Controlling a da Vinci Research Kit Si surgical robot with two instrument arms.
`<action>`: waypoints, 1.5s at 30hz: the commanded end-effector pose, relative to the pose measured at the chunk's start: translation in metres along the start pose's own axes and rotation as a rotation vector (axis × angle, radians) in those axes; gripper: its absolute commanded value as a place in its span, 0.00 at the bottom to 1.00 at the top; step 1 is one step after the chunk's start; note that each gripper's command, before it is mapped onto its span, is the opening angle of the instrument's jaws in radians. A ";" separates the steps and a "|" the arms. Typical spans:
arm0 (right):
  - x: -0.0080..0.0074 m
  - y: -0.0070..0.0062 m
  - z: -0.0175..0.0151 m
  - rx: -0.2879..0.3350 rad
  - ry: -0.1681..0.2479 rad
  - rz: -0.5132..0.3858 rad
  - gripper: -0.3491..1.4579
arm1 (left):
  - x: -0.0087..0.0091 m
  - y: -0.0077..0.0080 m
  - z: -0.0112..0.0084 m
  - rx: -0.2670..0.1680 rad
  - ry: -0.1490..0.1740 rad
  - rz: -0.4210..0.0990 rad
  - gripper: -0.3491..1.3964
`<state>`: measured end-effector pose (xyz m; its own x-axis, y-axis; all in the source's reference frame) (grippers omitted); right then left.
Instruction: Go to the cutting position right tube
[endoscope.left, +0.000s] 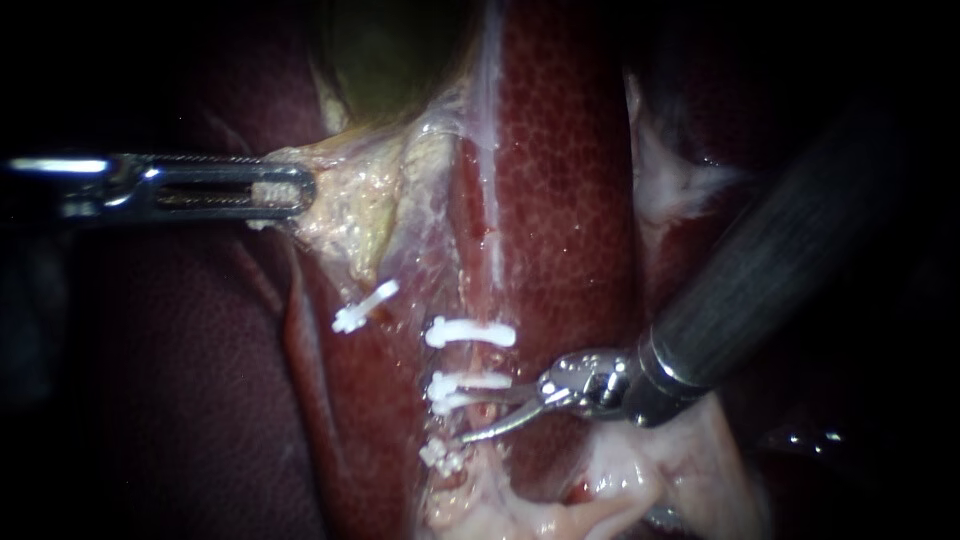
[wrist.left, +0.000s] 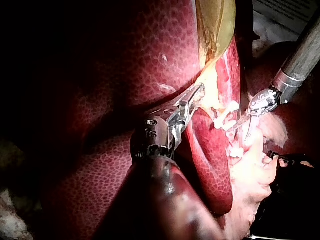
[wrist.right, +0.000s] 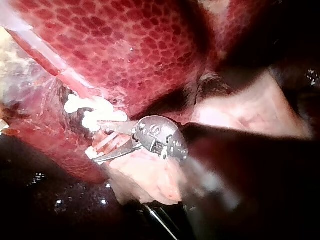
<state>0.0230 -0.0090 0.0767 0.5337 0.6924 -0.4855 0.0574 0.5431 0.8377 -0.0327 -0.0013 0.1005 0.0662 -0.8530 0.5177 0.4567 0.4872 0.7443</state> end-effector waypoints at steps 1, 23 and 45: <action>0.0000 0.0000 0.0000 0.000 0.000 0.000 0.63 | 0.0000 0.0000 0.0000 0.000 0.000 0.000 0.00; 0.0006 -0.0006 -0.0031 0.013 0.000 0.009 0.65 | 0.0000 0.0000 -0.0001 0.000 0.000 0.000 0.00; 0.0016 0.0007 -0.0059 -0.008 0.018 0.026 0.64 | 0.0001 0.0000 0.0000 -0.001 0.003 0.001 0.00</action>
<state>0.0190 -0.0047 0.0751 0.5184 0.7151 -0.4689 0.0358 0.5297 0.8474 -0.0327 -0.0013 0.1005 0.0679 -0.8529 0.5176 0.4567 0.4878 0.7440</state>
